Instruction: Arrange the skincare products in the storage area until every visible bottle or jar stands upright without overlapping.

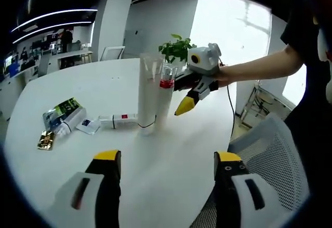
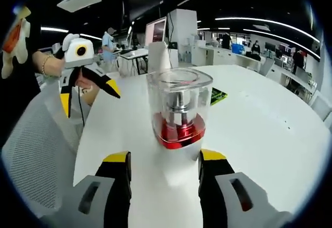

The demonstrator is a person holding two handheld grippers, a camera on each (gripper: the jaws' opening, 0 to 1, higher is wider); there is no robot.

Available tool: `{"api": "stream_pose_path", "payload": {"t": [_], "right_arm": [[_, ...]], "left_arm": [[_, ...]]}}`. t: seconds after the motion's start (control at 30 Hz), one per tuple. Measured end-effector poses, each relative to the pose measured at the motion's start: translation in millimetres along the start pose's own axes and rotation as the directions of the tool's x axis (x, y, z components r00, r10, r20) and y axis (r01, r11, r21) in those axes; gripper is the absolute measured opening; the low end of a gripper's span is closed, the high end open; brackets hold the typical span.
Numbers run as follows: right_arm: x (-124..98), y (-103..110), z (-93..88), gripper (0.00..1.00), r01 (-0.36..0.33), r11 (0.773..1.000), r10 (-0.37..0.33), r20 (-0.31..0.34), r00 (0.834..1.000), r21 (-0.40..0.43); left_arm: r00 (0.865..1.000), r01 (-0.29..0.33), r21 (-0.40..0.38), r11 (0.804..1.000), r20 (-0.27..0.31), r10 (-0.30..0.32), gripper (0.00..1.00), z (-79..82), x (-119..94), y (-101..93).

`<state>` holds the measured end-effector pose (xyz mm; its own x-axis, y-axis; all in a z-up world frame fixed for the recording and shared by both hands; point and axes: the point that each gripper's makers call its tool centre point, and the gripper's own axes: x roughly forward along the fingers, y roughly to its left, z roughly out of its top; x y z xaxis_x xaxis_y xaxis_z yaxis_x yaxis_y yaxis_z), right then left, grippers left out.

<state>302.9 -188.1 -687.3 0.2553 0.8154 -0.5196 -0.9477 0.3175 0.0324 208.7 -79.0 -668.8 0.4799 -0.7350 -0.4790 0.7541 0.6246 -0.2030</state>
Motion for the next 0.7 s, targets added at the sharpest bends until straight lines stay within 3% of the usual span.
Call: {"api": "stream_pose_path", "payload": {"t": [0.17,0.33,0.43,0.57,0.7], "right_arm": [[-10,4,-0.5,0.72,0.049,0.996,-0.053,0.046,0.998,0.074],[-19,14,-4.0,0.81,0.093,0.989,-0.098,0.034,0.995,0.118],[-25,22,5.4,0.87,0.123,0.984,-0.132,0.065,0.989,0.13],[-31,31,9.3,0.91,0.155,0.977,-0.168,0.08,0.982,0.148],[-35,37,0.6,0.92,0.175,0.971,-0.189,0.077,0.979,0.162]], "left_arm": [[1.0,-0.017,-0.023,1.0,0.006,0.018,0.67,-6.5,-12,5.3],[0.999,-0.049,-0.06,0.997,0.011,0.05,0.7,-12.1,-21,7.6],[0.996,-0.083,-0.065,0.994,0.018,0.084,0.74,-12.5,-30,14.0],[0.993,-0.112,-0.081,0.99,0.036,0.115,0.76,-12.1,-41,19.9],[0.99,-0.13,-0.104,0.986,0.047,0.135,0.78,-12.1,-52,18.9]]}}
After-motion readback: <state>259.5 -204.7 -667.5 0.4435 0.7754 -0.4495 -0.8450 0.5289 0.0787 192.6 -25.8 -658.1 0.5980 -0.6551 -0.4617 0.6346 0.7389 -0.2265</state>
